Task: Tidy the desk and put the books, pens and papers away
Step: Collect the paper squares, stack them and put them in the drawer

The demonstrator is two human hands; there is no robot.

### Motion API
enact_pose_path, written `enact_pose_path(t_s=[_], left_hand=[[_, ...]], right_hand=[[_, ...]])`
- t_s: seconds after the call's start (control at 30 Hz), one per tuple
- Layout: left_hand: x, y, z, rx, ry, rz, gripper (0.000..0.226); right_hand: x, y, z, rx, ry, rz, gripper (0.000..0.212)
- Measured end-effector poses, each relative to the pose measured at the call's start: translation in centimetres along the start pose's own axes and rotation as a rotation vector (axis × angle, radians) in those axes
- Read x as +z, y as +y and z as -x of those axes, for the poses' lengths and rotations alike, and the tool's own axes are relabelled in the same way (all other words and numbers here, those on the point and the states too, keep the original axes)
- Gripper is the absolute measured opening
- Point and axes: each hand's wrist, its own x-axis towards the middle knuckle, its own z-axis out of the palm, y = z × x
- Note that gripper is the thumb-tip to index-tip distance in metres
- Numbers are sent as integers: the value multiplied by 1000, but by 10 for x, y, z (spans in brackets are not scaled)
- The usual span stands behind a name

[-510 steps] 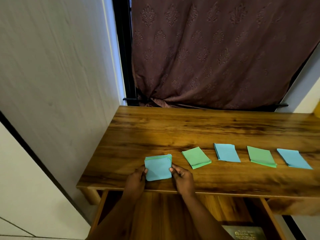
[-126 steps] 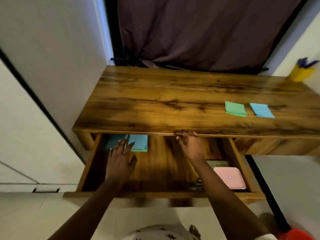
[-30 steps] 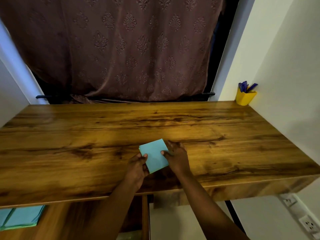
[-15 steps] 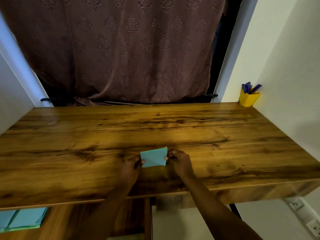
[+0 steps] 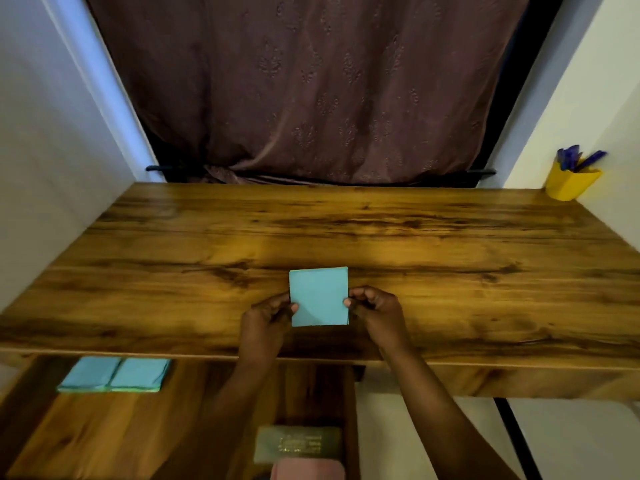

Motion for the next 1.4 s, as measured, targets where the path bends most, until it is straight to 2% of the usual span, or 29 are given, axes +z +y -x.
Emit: enact_pose_path(t_s=[0.1, 0.2, 0.33, 0.43, 0.5, 0.6, 0.73, 1.0, 1.17, 1.33, 1.4], left_hand=[[-64, -11, 22, -49, 15, 16, 30], [-138, -25, 51, -27, 109, -76, 28], [-244, -48, 95, 12, 203, -412, 24], [-322, -76, 123, 43, 244, -670, 43], [-364, -108, 132, 56, 202, -873, 50], [-407, -155, 143, -56, 58, -1065, 68], [-421, -179, 157, -47, 21, -1065, 81], [-422, -182, 158, -3, 52, -1040, 62], [-422, -184, 158, -12, 42, -1058, 62], [-422, -183, 158, 2, 49, -1048, 58], [-422, -183, 158, 7, 50, -1047, 58]], right_hand=[[51, -15, 35, 70, -103, -104, 16], [117, -25, 77, 132, -198, -184, 15], [212, -19, 120, 257, -262, -196, 12], [278, -3, 143, 427, -258, -201, 10], [318, 9, 154, 531, -275, -174, 14], [365, 26, 163, 640, -296, -98, 7], [408, 31, 168, 747, -279, -98, 32], [466, 45, 160, 736, -258, -10, 28], [483, 64, 156, 671, -113, 41, 3], [484, 65, 158, 623, -72, 61, 4], [485, 66, 155, 590, -66, 108, 16]])
